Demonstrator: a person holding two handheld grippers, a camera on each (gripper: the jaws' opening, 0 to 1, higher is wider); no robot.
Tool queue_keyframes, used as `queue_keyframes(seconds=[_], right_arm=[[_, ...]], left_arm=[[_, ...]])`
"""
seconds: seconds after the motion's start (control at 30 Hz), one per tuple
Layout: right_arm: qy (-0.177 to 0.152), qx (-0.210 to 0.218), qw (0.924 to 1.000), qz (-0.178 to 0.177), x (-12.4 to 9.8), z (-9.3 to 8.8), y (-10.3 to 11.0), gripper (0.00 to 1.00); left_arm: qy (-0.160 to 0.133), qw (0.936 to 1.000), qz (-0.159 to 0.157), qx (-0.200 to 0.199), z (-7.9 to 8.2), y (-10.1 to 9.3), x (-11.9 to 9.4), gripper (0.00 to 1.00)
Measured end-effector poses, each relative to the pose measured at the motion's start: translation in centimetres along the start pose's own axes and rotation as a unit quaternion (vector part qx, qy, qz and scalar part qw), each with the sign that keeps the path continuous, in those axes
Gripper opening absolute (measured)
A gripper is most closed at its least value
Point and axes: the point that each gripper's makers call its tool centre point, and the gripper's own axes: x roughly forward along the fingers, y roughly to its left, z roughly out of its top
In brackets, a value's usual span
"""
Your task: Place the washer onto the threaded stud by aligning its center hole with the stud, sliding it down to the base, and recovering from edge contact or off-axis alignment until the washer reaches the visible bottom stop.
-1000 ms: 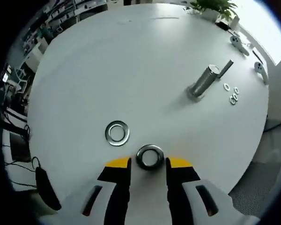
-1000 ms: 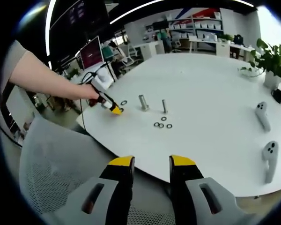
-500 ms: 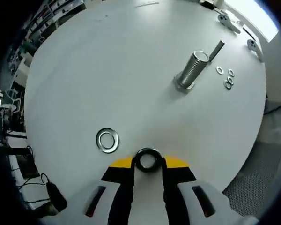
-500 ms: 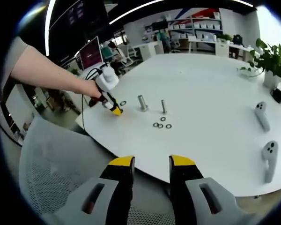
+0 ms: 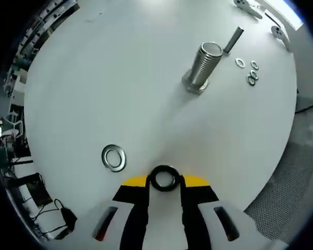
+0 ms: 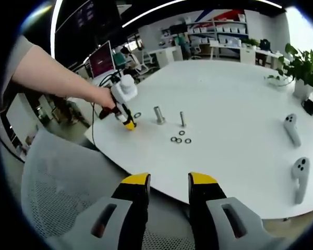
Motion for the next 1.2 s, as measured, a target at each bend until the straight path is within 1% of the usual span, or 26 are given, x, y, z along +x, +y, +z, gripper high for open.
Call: queue_keyframes(seconds=[0.1,0.2,0.27,0.47,0.5,0.7,0.83,0.87,0.9,0.97,1.03,1.13,1.2], right_arm=[[0.000,-0.002,1.0000,0.000,0.0,0.0,0.0,0.31],[0.001,-0.003,1.0000,0.001,0.0,0.0,0.0,0.31],[0.002,-0.004,1.0000,0.001,0.0,0.0,0.1,0.31],[0.004,-0.006,1.0000,0.001,0.0,-0.1,0.0,0.31],[0.003,-0.005,1.0000,0.000,0.0,-0.1,0.0,0.31],[0.002,-0.006,1.0000,-0.003,0.0,-0.1,-0.1,0.31],[0.002,-0.006,1.0000,-0.003,0.0,-0.1,-0.1,0.31],[0.002,-0.005,1.0000,-0.003,-0.1,-0.1,-0.1,0.31],[0.001,-0.005,1.0000,-0.002,-0.1,0.0,-0.1,0.31],[0.000,-0.005,1.0000,-0.002,-0.1,0.0,-0.1,0.31],[-0.001,-0.005,1.0000,-0.003,-0.1,0.0,-0.1,0.31],[-0.001,-0.005,1.0000,-0.003,-0.1,0.0,-0.1,0.31],[-0.002,-0.004,1.0000,-0.003,-0.1,0.1,-0.1,0.31]], left_arm=[[-0.007,0.9999,0.012,0.008,0.0,-0.2,-0.1,0.20],[-0.009,0.9999,-0.006,-0.012,-0.2,-0.6,-0.2,0.20],[-0.005,0.9999,-0.008,-0.002,-0.3,-0.7,-0.1,0.20],[0.001,0.9999,-0.009,-0.006,-0.2,-0.6,-0.1,0.20],[-0.003,0.9998,-0.009,-0.019,-0.2,-0.5,-0.1,0.20],[-0.019,0.9996,-0.006,-0.019,-0.3,-0.8,-0.1,0.20],[-0.029,0.9990,-0.002,-0.035,-0.3,-0.6,0.0,0.20],[-0.032,0.9989,-0.006,-0.034,-0.3,-0.7,-0.1,0.20],[-0.034,0.9990,-0.016,-0.024,-0.3,-1.1,-0.1,0.20],[-0.031,0.9994,-0.015,-0.002,-0.3,-1.4,-0.1,0.19],[-0.031,0.9994,-0.014,-0.002,-0.4,-1.4,-0.1,0.19],[-0.030,0.9993,-0.021,0.001,-0.3,-1.8,-0.2,0.19],[-0.032,0.9990,-0.007,0.031,0.0,-1.7,-0.4,0.19]])
